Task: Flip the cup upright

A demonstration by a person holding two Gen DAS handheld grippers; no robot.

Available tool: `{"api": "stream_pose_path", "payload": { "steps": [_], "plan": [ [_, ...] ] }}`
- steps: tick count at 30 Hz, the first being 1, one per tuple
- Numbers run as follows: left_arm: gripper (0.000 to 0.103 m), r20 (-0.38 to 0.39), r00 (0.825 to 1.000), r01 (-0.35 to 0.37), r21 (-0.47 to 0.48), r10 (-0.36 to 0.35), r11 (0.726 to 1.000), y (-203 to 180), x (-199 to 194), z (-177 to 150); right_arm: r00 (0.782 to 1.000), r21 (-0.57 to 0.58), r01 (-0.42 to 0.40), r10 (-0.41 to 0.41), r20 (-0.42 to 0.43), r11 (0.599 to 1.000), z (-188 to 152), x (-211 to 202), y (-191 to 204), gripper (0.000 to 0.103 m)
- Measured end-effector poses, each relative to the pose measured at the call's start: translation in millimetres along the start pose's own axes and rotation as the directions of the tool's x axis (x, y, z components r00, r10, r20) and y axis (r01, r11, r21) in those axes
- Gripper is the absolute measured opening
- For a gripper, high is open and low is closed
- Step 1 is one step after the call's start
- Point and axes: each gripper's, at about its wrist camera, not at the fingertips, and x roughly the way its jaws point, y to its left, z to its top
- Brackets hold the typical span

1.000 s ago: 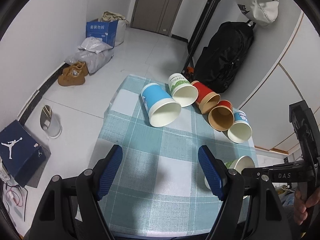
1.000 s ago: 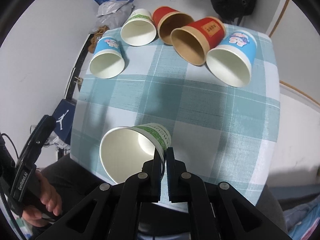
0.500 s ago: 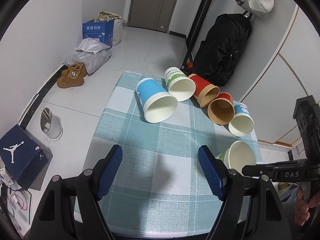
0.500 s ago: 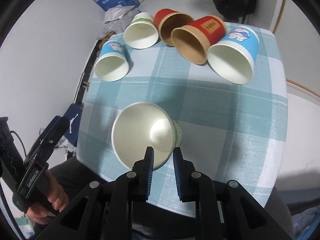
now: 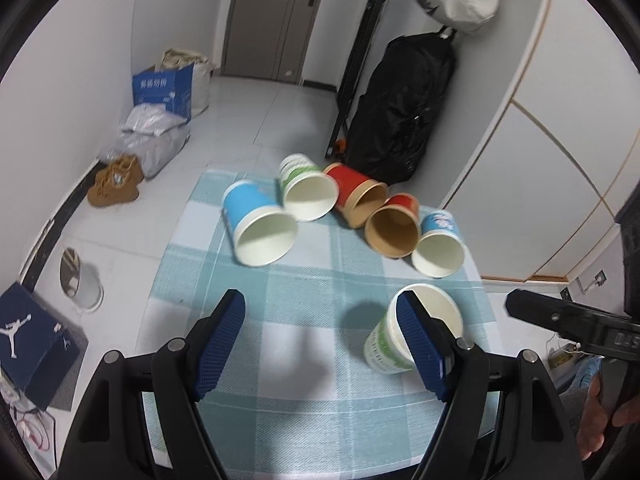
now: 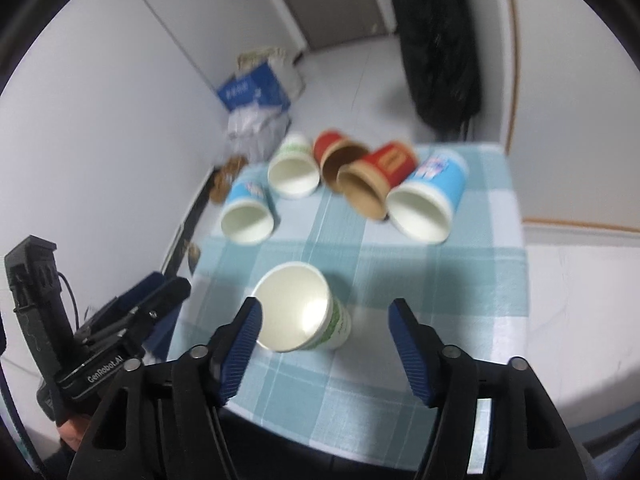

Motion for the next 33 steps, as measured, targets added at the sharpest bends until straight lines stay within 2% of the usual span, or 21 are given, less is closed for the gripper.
{"api": "stream_pose_path", "payload": {
  "steps": [2,6,9,12,15,22,33],
  "plan": [
    [0.074,0.029,1.000,0.002,0.019,-0.003,1.000,-7,-4,0,0.997,-0.008,0.001,0.000,0.078,1.000,-3,-13,1,0.080],
    [0.075,0.079,0.997,-0.014,0.051,0.010,0.999,-18,-9,1,0.968,-0.046,0.035,-0.023,0.251,0.998,-16,-37,4,0.088],
    [0.075,0.124,0.992,-0.035,0.067,0.027,0.997,-24,-16,0,0.953,-0.051,0.078,-0.060,0.296,0.996,-24,-45,8,0.090],
    [0.075,0.169,0.985,-0.040,0.081,0.025,0.996,-28,-25,-2,0.938,-0.056,0.083,-0.060,0.341,0.995,-30,-52,11,0.095],
    [0.075,0.171,0.985,-0.047,0.085,0.032,0.995,-31,-23,-2,0.910,-0.066,0.106,-0.070,0.409,0.992,-39,-58,12,0.101],
    [0.075,0.164,0.985,-0.059,0.080,0.045,0.995,-34,-19,-1,0.889,-0.096,0.103,-0.048,0.456,0.990,-47,-59,15,0.103],
    [0.075,0.166,0.985,-0.054,0.094,0.038,0.994,-38,-19,-3,0.884,-0.042,0.100,-0.069,0.463,0.994,-50,-62,5,0.103]
  ]
}}
